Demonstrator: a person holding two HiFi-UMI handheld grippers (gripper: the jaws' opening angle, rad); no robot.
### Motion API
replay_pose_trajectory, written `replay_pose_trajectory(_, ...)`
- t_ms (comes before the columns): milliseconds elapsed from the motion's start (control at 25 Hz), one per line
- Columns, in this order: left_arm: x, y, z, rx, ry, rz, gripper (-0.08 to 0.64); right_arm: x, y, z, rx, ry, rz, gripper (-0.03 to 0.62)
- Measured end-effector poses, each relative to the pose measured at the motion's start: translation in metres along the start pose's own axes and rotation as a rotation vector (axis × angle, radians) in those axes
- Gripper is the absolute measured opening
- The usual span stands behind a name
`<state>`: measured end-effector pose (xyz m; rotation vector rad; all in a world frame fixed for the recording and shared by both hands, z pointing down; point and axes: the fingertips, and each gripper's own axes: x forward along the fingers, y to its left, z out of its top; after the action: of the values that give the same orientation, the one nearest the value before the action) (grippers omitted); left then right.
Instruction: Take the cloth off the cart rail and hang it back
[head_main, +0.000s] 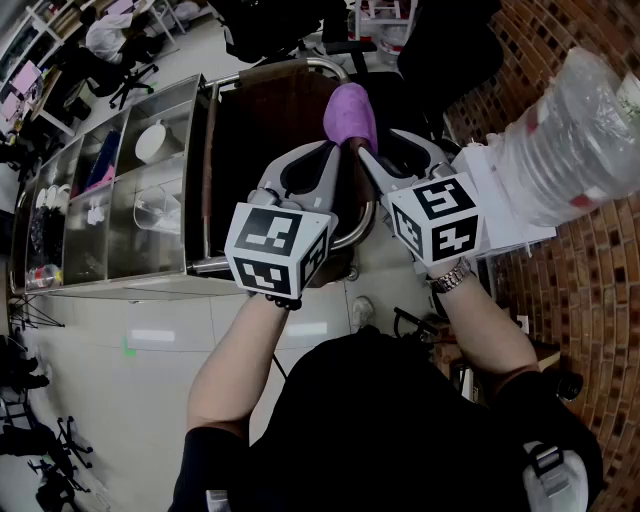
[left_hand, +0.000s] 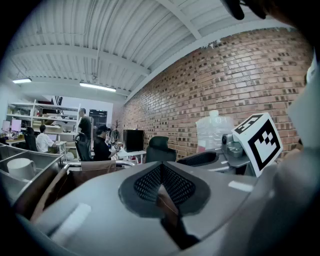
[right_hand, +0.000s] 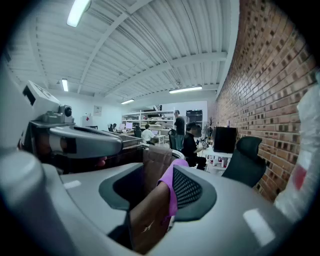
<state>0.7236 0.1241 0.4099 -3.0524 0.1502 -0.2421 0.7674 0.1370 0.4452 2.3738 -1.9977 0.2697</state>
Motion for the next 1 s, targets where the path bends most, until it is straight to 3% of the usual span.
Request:
replay_pose_trajectory(320,0.041,0.014,-0.013,-0.004,0.061,0.019,0.000,0.044,-0.035,-0.028,0.041,0.078,0.036,0.198)
replay_pose_trajectory(1000,0.080,0.044,-0.037,-0.024,0.120,0.064,0.000,0.098,-0.051,-0.065,0.134,0.185,0.129,0.230)
